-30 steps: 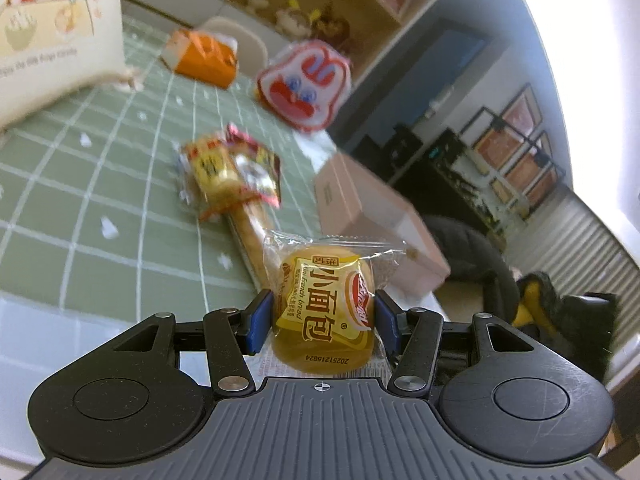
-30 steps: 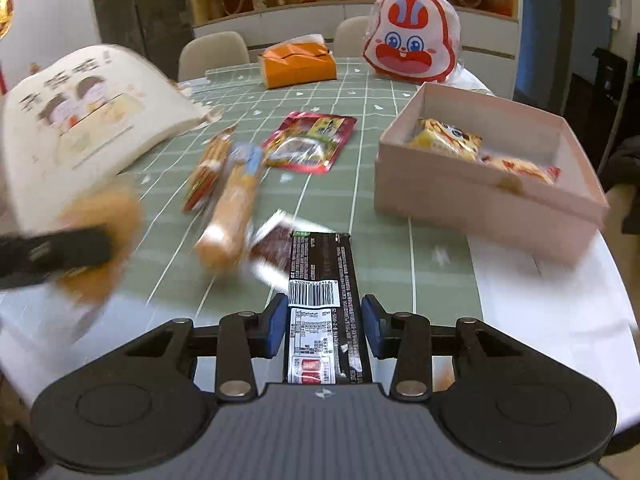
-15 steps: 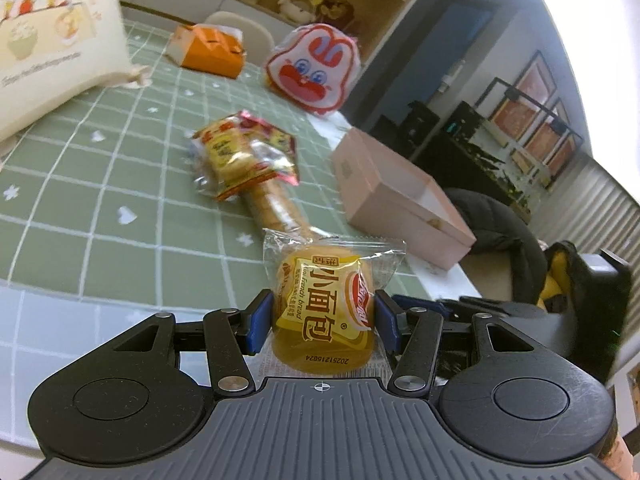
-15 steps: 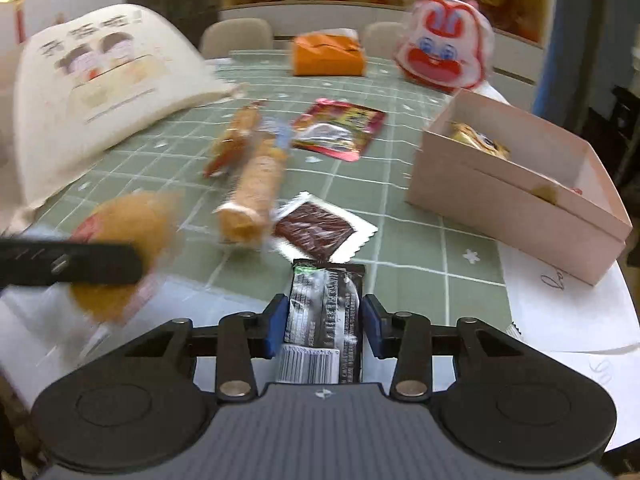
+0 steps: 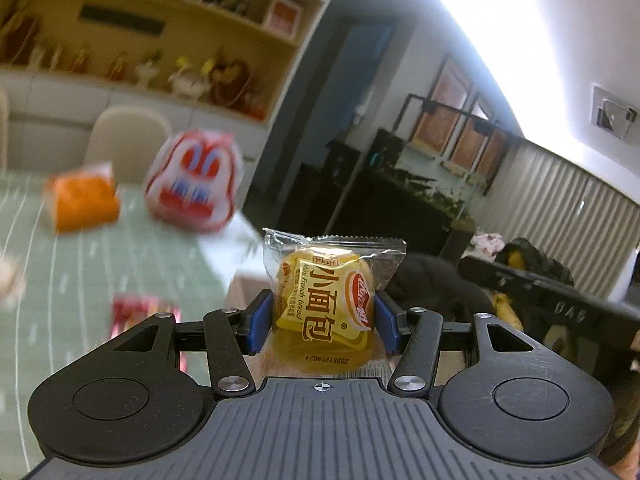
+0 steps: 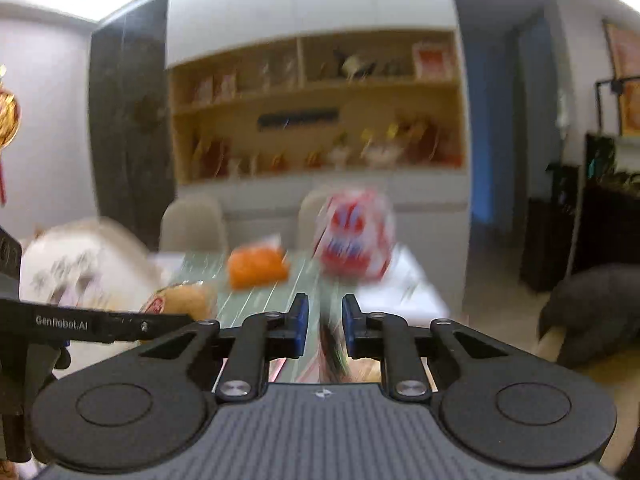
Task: Organize snacks
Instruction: 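Lower the yellow bun into the pink box with the left gripper while the right carries the black packet, then release the black packet beside the pink box with the right gripper while the left reaches a small orange snack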
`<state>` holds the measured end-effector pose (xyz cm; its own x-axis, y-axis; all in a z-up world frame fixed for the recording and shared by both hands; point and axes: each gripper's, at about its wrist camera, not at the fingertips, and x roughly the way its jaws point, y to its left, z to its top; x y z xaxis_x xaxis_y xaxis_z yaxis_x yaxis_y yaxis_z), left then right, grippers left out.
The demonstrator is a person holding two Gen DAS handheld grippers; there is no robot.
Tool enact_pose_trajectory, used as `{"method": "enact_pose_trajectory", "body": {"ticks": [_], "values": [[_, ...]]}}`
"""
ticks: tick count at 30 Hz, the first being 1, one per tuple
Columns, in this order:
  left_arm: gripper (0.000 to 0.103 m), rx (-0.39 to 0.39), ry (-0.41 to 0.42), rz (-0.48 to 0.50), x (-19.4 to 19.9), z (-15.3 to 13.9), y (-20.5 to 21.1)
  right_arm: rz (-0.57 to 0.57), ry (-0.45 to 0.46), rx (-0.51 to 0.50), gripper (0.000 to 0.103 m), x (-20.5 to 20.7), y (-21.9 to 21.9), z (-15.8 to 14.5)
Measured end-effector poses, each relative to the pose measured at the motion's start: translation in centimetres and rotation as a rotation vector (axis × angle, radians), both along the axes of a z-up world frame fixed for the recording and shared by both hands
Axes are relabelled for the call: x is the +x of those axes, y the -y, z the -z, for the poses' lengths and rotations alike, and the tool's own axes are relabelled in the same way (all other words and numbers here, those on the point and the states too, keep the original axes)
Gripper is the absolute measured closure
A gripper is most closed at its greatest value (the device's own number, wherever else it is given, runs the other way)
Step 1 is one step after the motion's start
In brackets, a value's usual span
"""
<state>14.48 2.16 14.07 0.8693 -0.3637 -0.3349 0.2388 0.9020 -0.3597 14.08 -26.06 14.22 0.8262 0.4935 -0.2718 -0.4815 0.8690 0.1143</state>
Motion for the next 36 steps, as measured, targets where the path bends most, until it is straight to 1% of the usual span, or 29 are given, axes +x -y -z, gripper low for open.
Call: {"method": "enact_pose_trajectory", "body": {"ticks": [2, 3, 5, 6, 8, 9, 10, 11, 12, 13, 14, 15, 18, 19, 21, 23, 24, 25, 26, 27, 28, 30, 32, 34, 36], "values": [[0.044, 0.003, -0.006, 0.014, 3.3, -0.9, 0.9, 0.013, 0.005, 0.016, 0.085, 2.8, 0.6, -1.9], [0.044, -0.010, -0.015, 0.042, 4.9, -0.8, 1.4, 0.026, 0.010, 0.017, 0.085, 4.1, 0.7, -2.5], [0.043, -0.020, -0.066, 0.093, 8.9, 0.6, 2.5, 0.071, 0.020, -0.005, 0.085, 6.6, 0.7, -3.0], [0.043, 0.007, -0.135, 0.101, 11.5, 2.2, 3.6, 0.089, 0.007, -0.012, 0.085, 7.7, 0.8, -2.7], [0.044, 0.123, -0.288, 0.119, 16.1, 6.6, 6.0, 0.106, -0.048, -0.020, 0.085, 9.3, 1.3, -1.3], [0.045, 0.171, -0.330, 0.124, 17.3, 8.5, 6.8, 0.113, -0.080, -0.019, 0.084, 9.8, 1.7, -0.4], [0.046, 0.203, -0.349, 0.126, 17.9, 9.9, 7.3, 0.114, -0.119, -0.022, 0.079, 10.0, 2.1, 0.7], [0.047, 0.210, -0.352, 0.128, 17.9, 10.8, 7.5, 0.108, -0.149, -0.037, 0.076, 9.8, 2.7, 1.7], [0.047, 0.189, -0.345, 0.128, 17.7, 11.0, 7.3, 0.100, -0.174, -0.064, 0.066, 9.3, 2.9, 2.9], [0.047, 0.157, -0.329, 0.125, 17.2, 10.8, 6.9, 0.093, -0.193, -0.102, 0.049, 8.8, 3.2, 4.1], [0.047, 0.139, -0.307, 0.120, 16.6, 10.3, 6.6, 0.084, -0.208, -0.135, 0.040, 8.3, 3.3, 5.2], [0.047, 0.136, -0.283, 0.113, 15.8, 9.6, 6.3, 0.066, -0.225, -0.177, 0.031, 7.5, 3.2, 6.4], [0.047, 0.140, -0.228, 0.090, 12.4, 7.7, 5.7, -0.020, -0.287, -0.290, 0.031, 6.3, 2.2, 10.3], [0.047, 0.128, -0.221, 0.086, 11.4, 7.5, 5.3, -0.057, -0.318, -0.309, 0.031, 6.3, 1.7, 11.6], [0.047, 0.110, -0.216, 0.079, 7.8, 7.8, 4.8, -0.119, -0.356, -0.338, 0.031, 6.6, 0.8, 13.9], [0.047, 0.081, -0.254, 0.070, 4.8, 9.1, 4.4, -0.132, -0.361, -0.391, 0.031, 7.0, -0.3, 16.4], [0.047, 0.057, -0.292, 0.086, 3.4, 10.2, 4.4, -0.124, -0.370, -0.411, 0.031, 7.4, -0.8, 17.4], [0.047, 0.036, -0.319, 0.112, 2.3, 11.1, 4.6, -0.103, -0.392, -0.424, 0.029, 8.0, -1.1, 18.4], [0.047, 0.037, -0.335, 0.137, 1.3, 11.9, 5.1, -0.087, -0.388, -0.378, 0.029, 8.0, -0.7, 18.7], [0.047, 0.056, -0.344, 0.156, 0.4, 12.7, 6.0, -0.089, -0.411, -0.346, 0.030, 8.0, -0.4, 18.9], [0.047, 0.085, -0.350, 0.175, -0.6, 13.5, 7.0, -0.094, -0.457, -0.328, 0.033, 7.9, -0.1, 19.4], [0.047, 0.153, -0.340, 0.210, -1.9, 14.8, 9.3, -0.061, -0.433, -0.310, 0.033, 6.6, 0.6, 19.8], [0.047, 0.221, -0.315, 0.227, -2.6, 15.9, 11.5, -0.043, -0.438, -0.266, 0.033, 5.6, 1.6, 19.9], [0.046, 0.271, -0.307, 0.233, -2.4, 16.7, 13.0, -0.034, -0.468, -0.170, 0.033, 4.5, 2.9, 19.6], [0.046, 0.350, -0.282, 0.221, -2.4, 17.3, 14.6, -0.016, -0.509, -0.052, 0.033, 3.9, 4.3, 19.4]]}}
